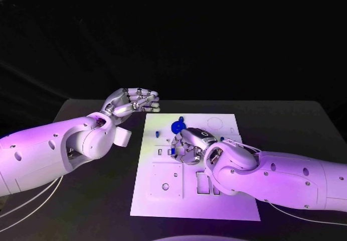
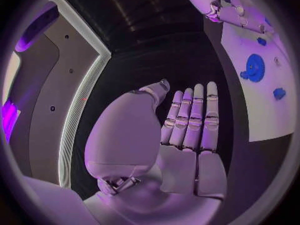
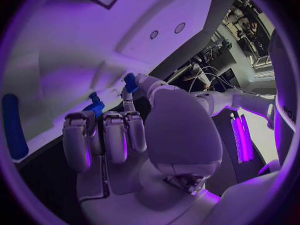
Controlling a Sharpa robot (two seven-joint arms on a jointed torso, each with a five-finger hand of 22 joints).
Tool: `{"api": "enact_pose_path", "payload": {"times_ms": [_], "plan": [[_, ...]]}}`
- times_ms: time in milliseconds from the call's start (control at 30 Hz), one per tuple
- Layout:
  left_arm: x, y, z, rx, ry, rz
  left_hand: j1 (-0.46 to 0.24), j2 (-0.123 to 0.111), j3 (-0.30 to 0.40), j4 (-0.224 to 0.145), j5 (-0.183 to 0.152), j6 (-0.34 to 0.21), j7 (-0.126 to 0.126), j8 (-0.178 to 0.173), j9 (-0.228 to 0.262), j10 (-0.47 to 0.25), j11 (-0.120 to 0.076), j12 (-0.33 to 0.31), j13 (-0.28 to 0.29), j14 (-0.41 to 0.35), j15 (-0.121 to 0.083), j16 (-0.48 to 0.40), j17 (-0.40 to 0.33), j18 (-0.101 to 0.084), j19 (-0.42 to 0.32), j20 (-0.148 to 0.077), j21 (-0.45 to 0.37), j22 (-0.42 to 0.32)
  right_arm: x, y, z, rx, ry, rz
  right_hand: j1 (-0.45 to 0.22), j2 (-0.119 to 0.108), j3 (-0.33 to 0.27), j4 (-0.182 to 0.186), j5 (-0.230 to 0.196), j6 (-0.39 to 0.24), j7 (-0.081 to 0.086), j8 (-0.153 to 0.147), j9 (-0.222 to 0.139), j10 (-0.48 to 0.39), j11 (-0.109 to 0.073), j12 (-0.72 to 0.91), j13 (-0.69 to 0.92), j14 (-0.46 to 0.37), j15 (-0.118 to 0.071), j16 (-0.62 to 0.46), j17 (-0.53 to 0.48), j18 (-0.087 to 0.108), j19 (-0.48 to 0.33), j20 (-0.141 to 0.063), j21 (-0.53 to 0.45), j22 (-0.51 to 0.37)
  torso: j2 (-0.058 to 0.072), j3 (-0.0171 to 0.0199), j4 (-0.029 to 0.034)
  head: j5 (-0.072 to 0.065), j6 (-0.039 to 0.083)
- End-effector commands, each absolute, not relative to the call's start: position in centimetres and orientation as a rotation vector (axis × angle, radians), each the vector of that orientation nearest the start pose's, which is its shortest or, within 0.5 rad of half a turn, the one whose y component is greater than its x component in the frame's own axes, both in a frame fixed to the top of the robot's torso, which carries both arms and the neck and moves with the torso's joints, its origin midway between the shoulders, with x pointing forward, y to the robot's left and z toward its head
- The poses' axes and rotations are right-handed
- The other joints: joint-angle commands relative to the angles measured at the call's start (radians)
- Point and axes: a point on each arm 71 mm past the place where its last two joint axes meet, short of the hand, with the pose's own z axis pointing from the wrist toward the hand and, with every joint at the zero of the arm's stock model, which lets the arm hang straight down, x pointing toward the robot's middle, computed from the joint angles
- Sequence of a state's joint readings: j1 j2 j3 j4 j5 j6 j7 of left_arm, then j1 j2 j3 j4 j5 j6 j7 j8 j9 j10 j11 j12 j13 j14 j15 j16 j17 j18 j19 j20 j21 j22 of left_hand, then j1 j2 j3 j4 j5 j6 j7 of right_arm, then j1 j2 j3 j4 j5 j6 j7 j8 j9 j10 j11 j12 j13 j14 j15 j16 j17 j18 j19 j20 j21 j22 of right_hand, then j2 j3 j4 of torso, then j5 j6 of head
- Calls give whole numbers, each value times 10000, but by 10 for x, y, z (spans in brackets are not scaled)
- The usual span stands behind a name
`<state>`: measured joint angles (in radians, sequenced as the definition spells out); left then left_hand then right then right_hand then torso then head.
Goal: Assemble the parts on the task board
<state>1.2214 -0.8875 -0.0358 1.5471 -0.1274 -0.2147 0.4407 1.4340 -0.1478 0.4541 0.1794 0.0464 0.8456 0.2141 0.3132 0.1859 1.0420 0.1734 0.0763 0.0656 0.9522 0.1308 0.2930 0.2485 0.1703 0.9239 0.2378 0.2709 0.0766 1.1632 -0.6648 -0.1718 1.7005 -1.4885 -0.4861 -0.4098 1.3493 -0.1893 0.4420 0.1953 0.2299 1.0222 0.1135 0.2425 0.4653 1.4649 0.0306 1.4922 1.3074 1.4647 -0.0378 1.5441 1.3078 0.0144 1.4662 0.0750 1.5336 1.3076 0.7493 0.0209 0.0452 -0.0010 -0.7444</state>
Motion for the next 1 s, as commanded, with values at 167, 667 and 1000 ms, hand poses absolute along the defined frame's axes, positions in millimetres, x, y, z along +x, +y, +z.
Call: {"api": "enact_pose_path", "payload": {"times_ms": [167,667,1000], "plan": [[485,215,-157,-8926,14338,-16533,-65,-19,42,-14,29,-79,154,-53,-17,64,38,-33,1,13,55,-58,13,131,-10,49,-38,-15,414,-83,-225,-1340,17116,7186,-48,-72,-33,50,60,11,-98,-35,318,518,-64,-42,1889,883,-38,-14,1805,-22,764,-69,-22,2325,-2,-4,1,15,-27],[485,216,-158,-8935,14361,-16523,-65,-19,42,-14,29,-79,154,-53,-17,64,38,-33,1,13,55,-58,13,131,-10,49,-38,-15,415,-83,-227,-1380,17087,7164,-59,-154,-31,29,67,-86,-60,-86,299,502,-38,-65,1872,881,-22,-19,1794,-16,752,-62,-41,2312,-13,-5,-5,31,-58],[485,216,-158,-8942,14372,-16517,-84,-13,65,-32,29,-71,149,-56,-18,83,35,-59,4,18,56,-91,36,131,-4,52,-58,-29,416,-84,-227,-1518,16992,7124,-111,-265,-29,30,72,-297,38,-210,248,441,43,-151,1803,867,40,-43,1730,1,710,-21,-104,2268,-8,-1,-9,31,-63]]}}
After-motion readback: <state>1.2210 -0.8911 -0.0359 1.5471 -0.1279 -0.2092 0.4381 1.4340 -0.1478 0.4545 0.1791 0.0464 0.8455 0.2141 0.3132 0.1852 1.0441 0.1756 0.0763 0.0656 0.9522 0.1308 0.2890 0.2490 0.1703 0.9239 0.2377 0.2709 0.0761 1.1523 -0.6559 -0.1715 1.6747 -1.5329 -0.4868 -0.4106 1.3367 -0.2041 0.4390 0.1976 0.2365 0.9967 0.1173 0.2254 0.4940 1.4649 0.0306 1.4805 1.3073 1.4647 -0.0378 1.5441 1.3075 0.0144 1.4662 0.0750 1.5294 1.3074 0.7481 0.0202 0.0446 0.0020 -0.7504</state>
